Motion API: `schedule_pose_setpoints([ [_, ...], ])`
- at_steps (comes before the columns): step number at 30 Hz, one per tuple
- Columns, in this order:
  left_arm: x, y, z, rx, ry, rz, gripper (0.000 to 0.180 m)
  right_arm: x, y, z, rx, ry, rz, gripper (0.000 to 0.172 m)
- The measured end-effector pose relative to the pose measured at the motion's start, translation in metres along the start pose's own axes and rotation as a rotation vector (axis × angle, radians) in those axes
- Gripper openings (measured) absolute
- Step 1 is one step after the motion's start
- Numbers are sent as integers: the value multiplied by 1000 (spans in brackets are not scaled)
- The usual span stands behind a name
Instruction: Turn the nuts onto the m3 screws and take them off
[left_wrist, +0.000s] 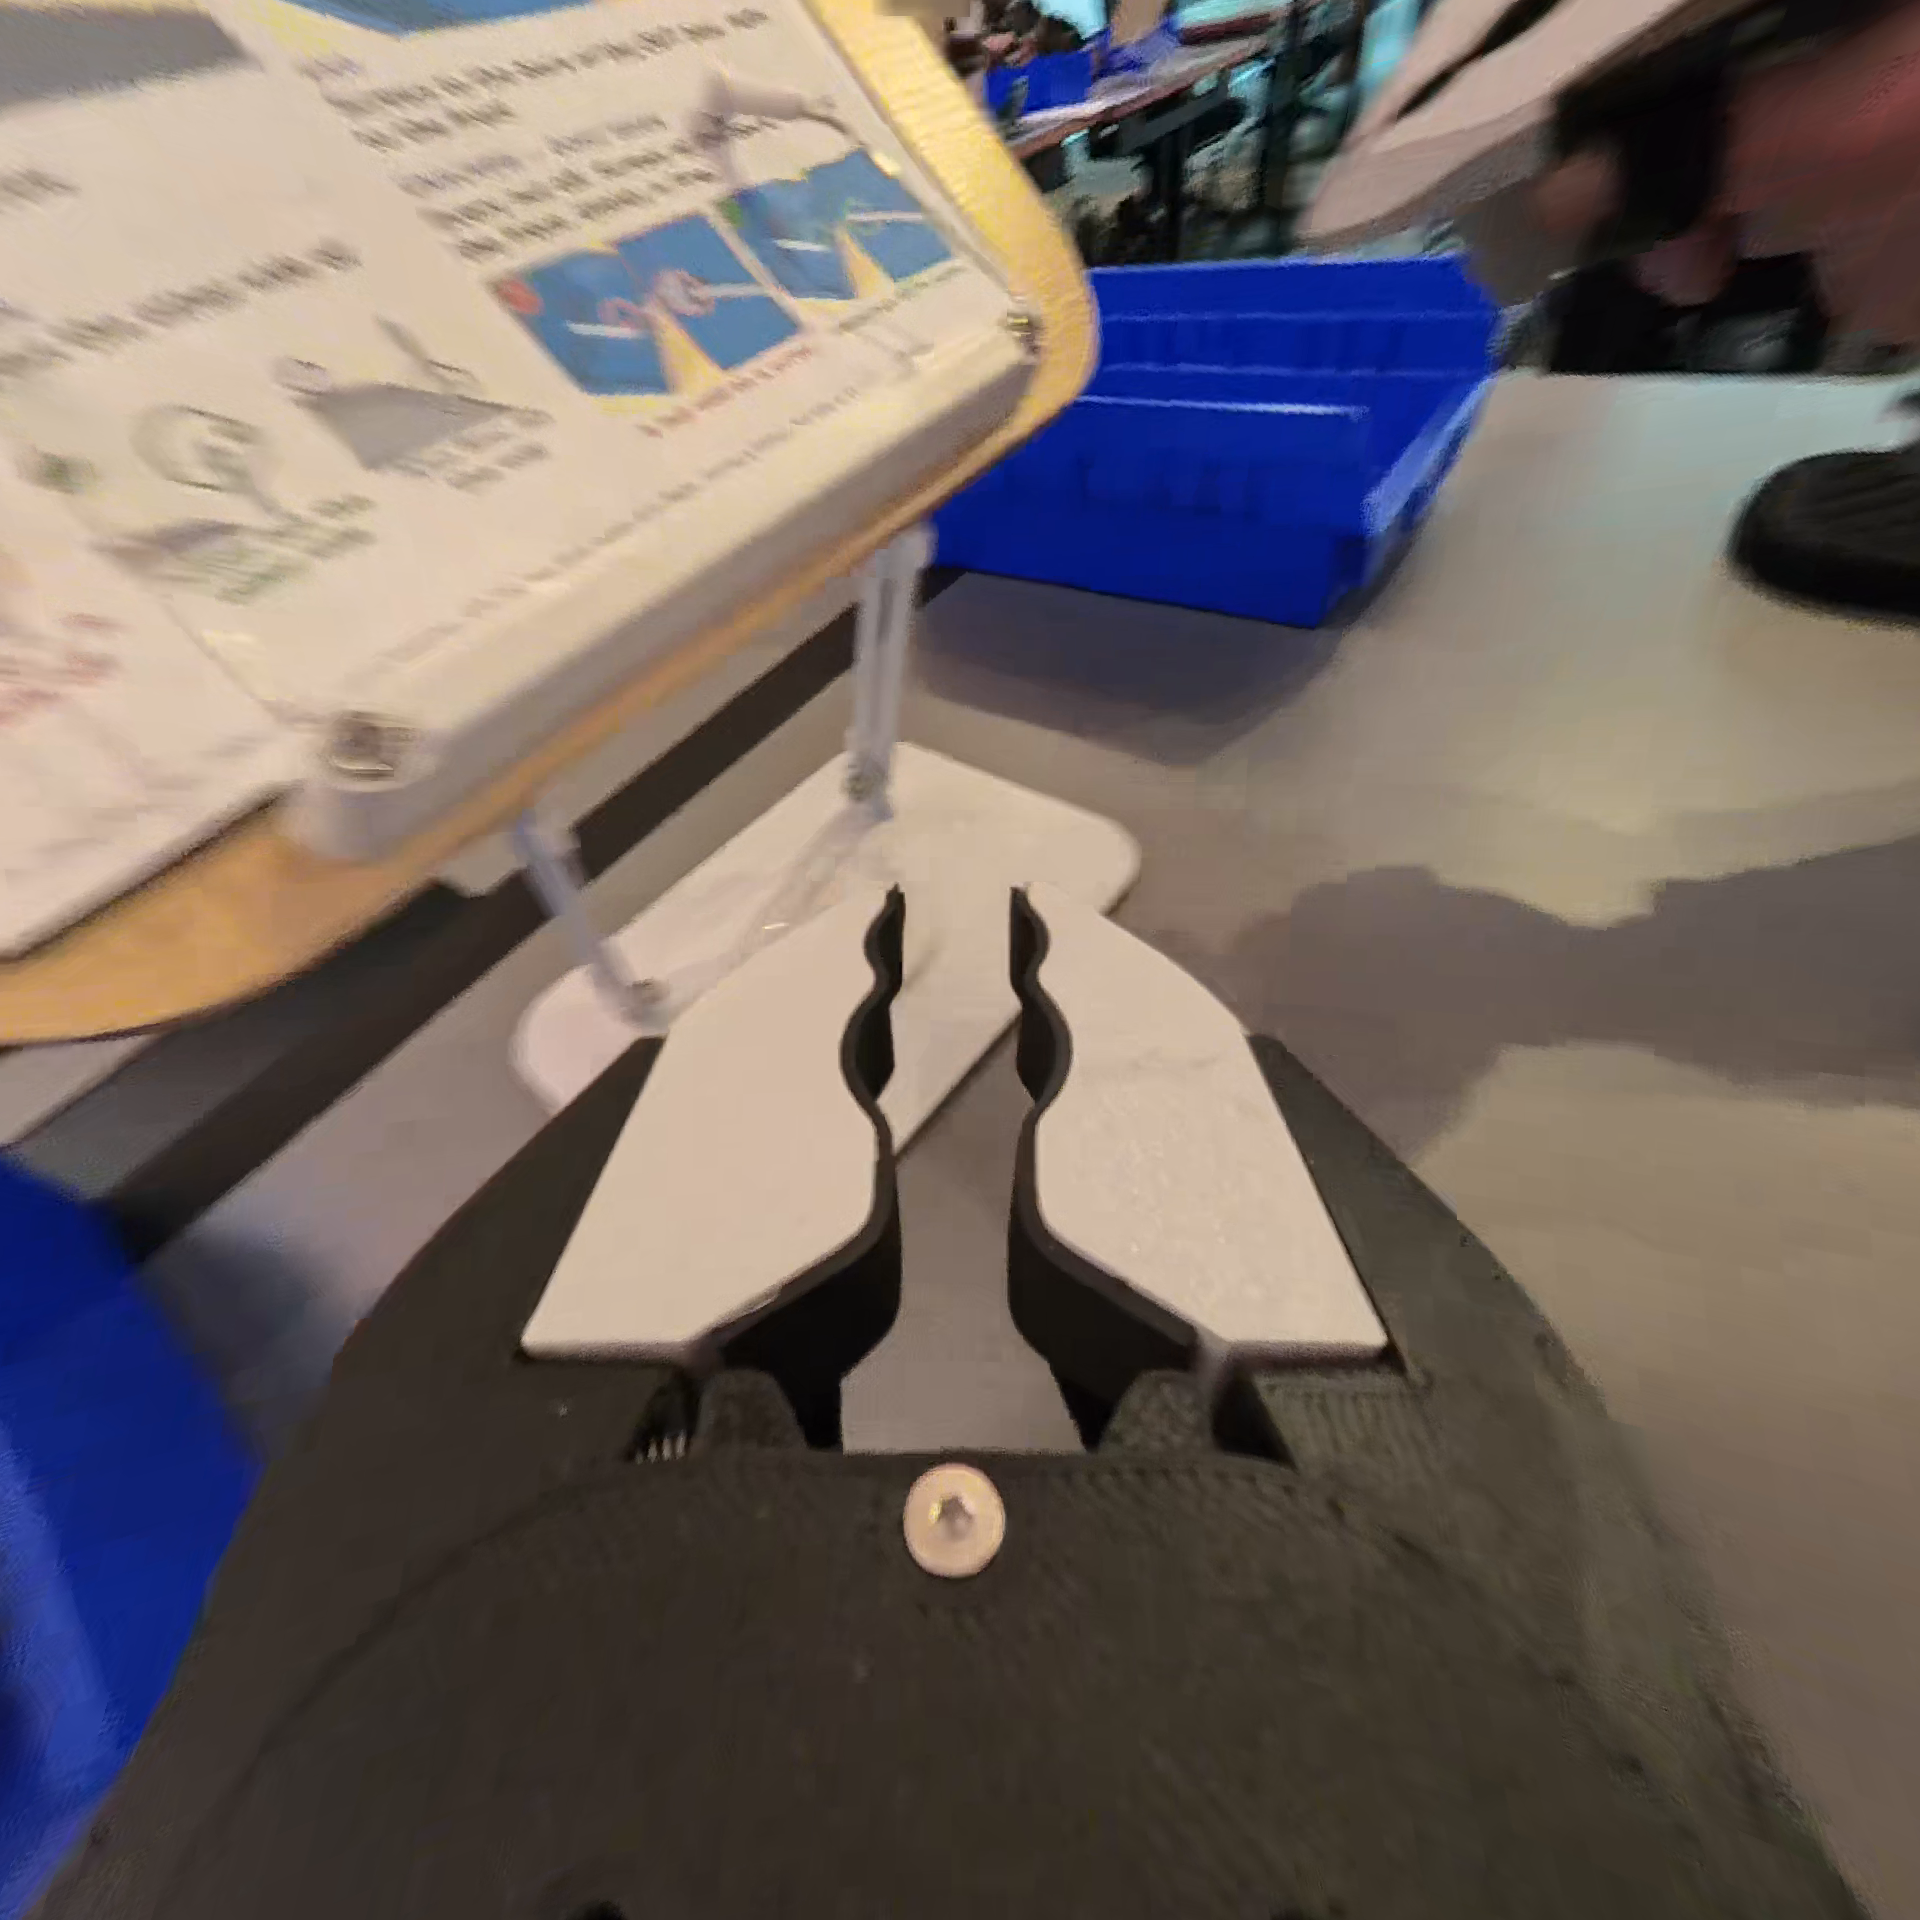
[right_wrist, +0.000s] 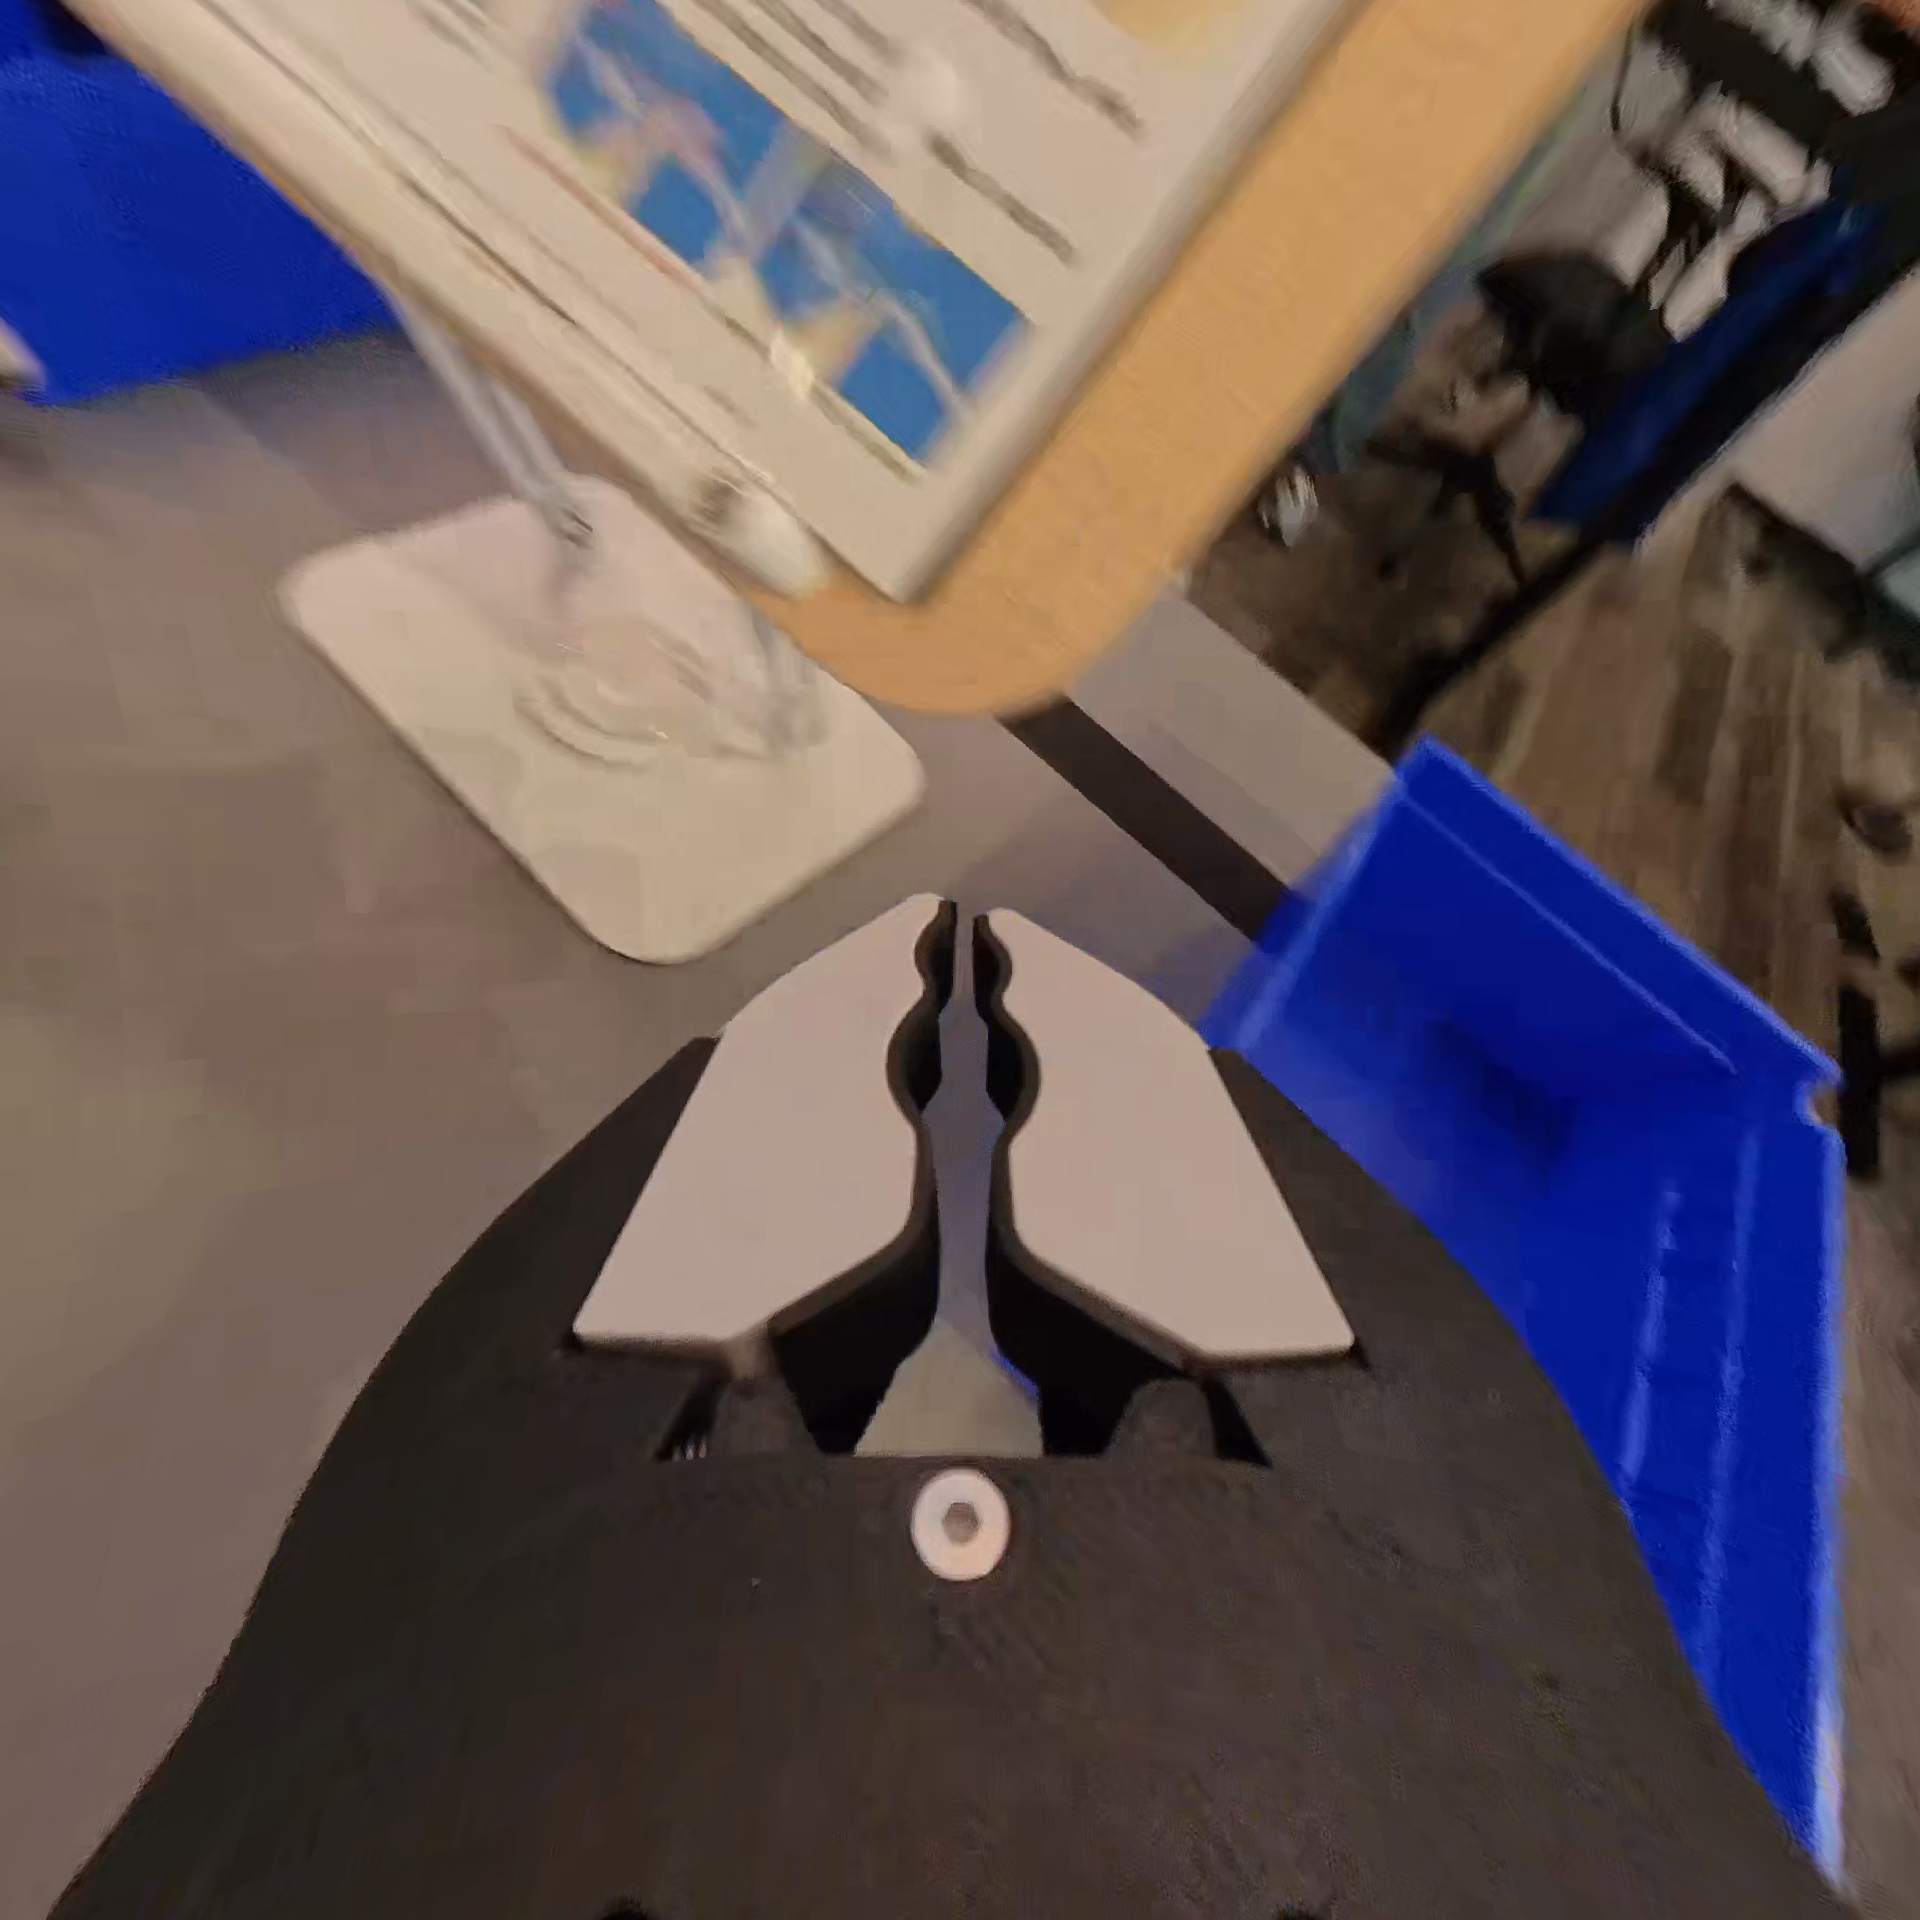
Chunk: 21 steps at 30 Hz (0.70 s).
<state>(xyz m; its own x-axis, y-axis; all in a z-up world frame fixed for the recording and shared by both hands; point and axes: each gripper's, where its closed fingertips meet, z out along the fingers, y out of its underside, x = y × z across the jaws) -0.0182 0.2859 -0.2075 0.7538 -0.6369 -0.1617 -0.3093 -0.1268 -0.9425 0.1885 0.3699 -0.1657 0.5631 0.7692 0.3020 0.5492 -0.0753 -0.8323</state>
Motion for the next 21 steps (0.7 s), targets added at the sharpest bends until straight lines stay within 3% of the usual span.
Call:
schedule_pose_setpoints([
  [4, -68, -9, -52, -95, -245, 104, 18, -77, -25, 9, 124, -139, -56, 0],
  [6, -105, -19, -80, -89, -312, 70, 18, -108, -30, 21, 174, -218, -42, 0],
  [9, -173, -8, -106, -188, -385, -17, 17, -143, -22, 44, 199, -314, -33, 0],
  [14, -272, 53, -103, -518, -402, -131, 23, -182, 5, 73, 184, -406, -83, 0],
  [17, -302, 92, -87, -694, -321, -260, 30, -195, 17, 78, 158, -446, -124, 0],
  [21, -331, 142, -71, -948, -275, -294, 46, -201, 29, 84, 133, -502, -121, 0],
])
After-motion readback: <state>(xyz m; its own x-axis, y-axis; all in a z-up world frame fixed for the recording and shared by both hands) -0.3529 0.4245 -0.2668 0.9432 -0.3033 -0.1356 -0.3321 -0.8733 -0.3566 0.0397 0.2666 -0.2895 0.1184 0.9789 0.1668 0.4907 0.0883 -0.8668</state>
